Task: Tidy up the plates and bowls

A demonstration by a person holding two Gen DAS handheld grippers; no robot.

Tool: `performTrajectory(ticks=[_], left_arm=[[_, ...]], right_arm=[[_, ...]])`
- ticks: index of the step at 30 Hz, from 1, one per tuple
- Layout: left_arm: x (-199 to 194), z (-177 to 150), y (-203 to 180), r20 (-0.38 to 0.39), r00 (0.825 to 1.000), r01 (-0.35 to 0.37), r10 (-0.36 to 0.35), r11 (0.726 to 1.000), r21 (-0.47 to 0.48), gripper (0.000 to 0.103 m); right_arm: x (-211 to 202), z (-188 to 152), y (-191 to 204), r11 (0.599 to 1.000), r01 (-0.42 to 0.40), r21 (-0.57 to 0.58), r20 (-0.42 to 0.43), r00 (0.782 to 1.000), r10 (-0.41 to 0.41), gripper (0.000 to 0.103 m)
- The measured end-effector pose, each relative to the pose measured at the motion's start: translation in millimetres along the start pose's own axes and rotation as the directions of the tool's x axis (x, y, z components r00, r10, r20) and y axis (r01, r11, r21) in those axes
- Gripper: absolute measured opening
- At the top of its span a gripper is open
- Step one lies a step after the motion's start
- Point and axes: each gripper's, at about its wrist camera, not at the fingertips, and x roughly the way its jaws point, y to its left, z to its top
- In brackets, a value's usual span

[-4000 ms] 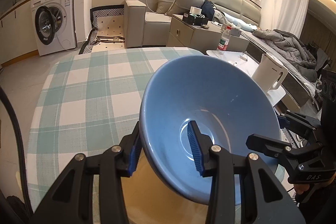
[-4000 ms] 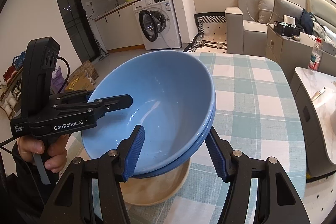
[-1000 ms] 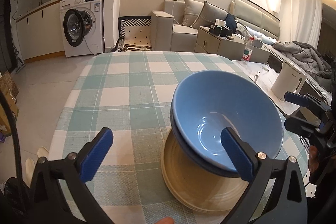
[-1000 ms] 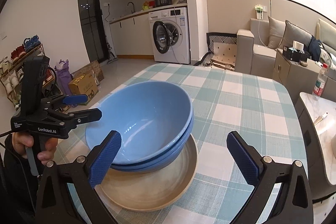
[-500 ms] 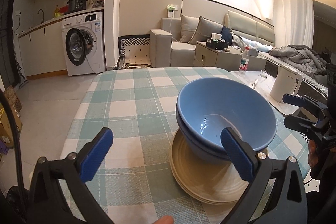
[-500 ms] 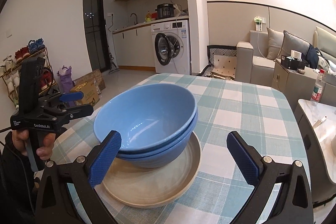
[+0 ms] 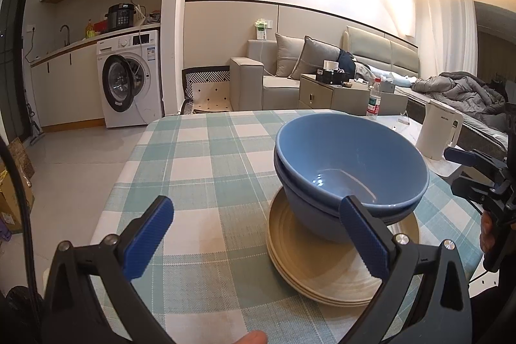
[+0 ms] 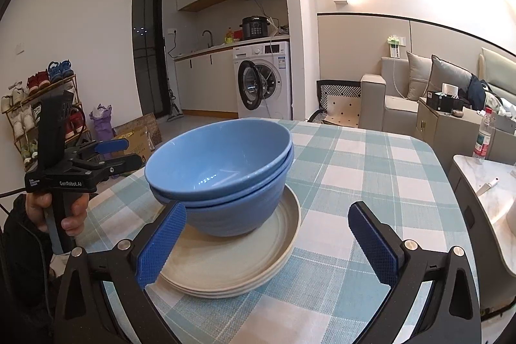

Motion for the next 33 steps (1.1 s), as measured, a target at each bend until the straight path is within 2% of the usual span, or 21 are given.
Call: performTrajectory(ticks=[11, 23, 33], left_arm=[[-1, -14, 0, 0.019, 1.0, 0.0, 0.0, 1.0, -0.001, 0.103], [0, -21, -3, 0.059, 0.998, 0.0, 0.0, 1.0, 0.003, 0.103], [1, -24, -5, 0.063, 0.998, 0.008, -0.008, 1.0, 0.005, 0.103]], right_arm=[[6, -12, 3, 0.999, -0.015, -0.048, 0.028, 0.999, 0.016, 0.102], [11, -21, -1, 0.999, -0.037, -0.033, 0.035, 0.999, 0.038, 0.102], [12, -24, 0, 0.998, -0.048, -0.036, 0.045, 0.998, 0.049, 0.102]])
